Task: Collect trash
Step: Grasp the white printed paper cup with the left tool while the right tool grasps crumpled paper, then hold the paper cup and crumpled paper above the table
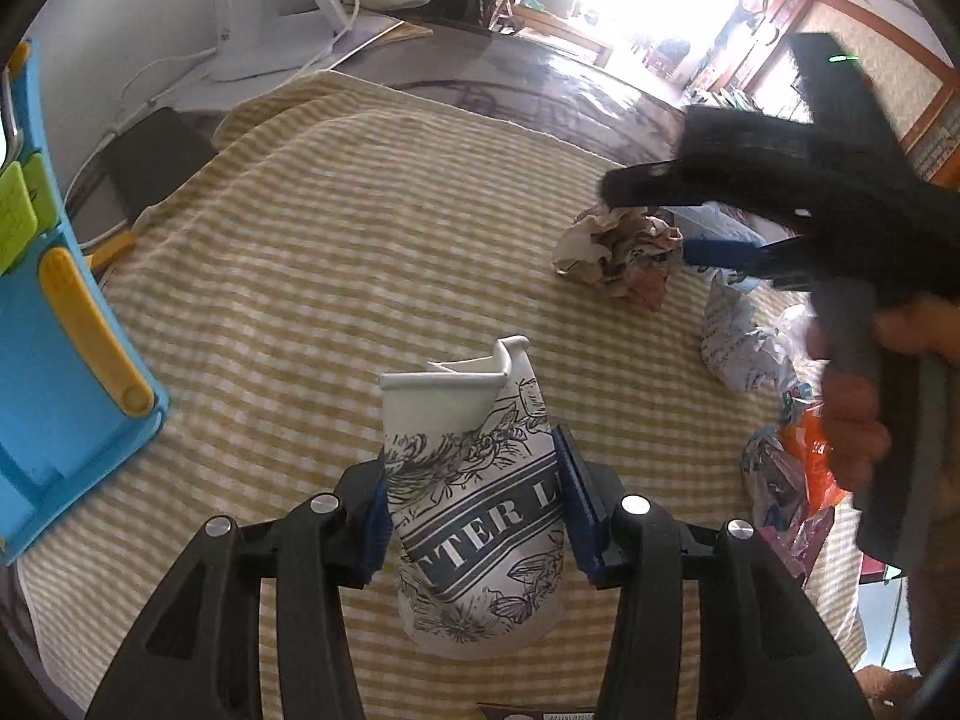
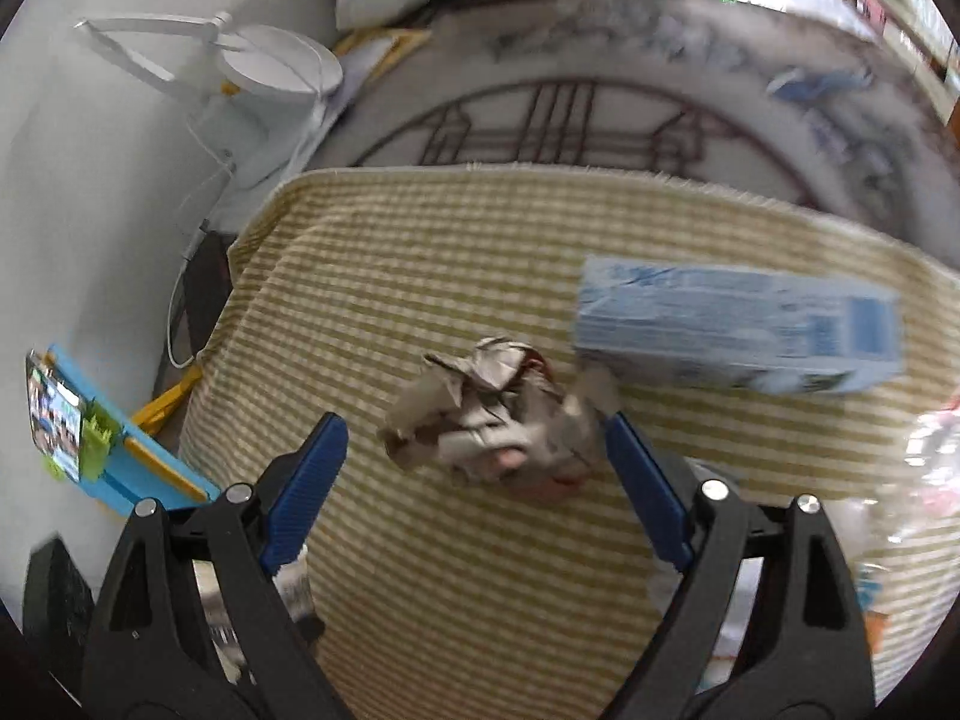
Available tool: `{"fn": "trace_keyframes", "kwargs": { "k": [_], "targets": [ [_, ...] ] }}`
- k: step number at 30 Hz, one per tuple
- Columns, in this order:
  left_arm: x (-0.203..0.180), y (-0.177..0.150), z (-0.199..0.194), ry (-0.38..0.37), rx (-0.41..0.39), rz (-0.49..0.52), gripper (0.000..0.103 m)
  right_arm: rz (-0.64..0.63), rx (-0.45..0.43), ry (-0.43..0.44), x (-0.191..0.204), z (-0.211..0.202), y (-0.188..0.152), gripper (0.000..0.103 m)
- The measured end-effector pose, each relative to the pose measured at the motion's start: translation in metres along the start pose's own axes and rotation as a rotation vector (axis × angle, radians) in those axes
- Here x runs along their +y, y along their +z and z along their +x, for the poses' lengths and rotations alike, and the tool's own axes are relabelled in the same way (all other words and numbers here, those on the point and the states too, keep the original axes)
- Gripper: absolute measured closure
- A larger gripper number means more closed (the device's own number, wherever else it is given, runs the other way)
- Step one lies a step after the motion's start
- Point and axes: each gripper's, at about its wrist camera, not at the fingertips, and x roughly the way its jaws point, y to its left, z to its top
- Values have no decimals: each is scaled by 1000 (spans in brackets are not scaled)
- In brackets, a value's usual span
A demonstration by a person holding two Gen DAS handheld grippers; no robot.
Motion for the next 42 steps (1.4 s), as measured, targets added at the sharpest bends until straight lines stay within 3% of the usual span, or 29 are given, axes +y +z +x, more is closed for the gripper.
{"fn": "trace_keyframes", "kwargs": {
  "k": [2, 5, 9, 16, 26, 30, 42],
  "targets": [
    [2, 1, -2, 0, -9, -6, 58, 7, 21, -31, 0, 11, 1, 22],
    [2, 3, -5, 2, -24, -10, 58, -33, 26, -70, 3, 13, -1, 48],
    [-1, 6, -8, 4, -34, -6, 58, -49, -10, -46, 0, -5, -6, 66],
    [-12, 13, -21, 8, -85, 23, 58, -102, -196, -10, 4, -85, -38, 66],
    [-37, 21, -41, -23, -151, 53, 58, -118, -417, -115, 3, -183, -93, 66],
    [-56, 22, -55, -35, -197, 83, 58, -111, -465, -145, 3, -204, -106, 66],
    [-93, 10, -69, -64, -214, 143, 58, -91, -534, -139, -7, -236, -133, 66]
  ]
}}
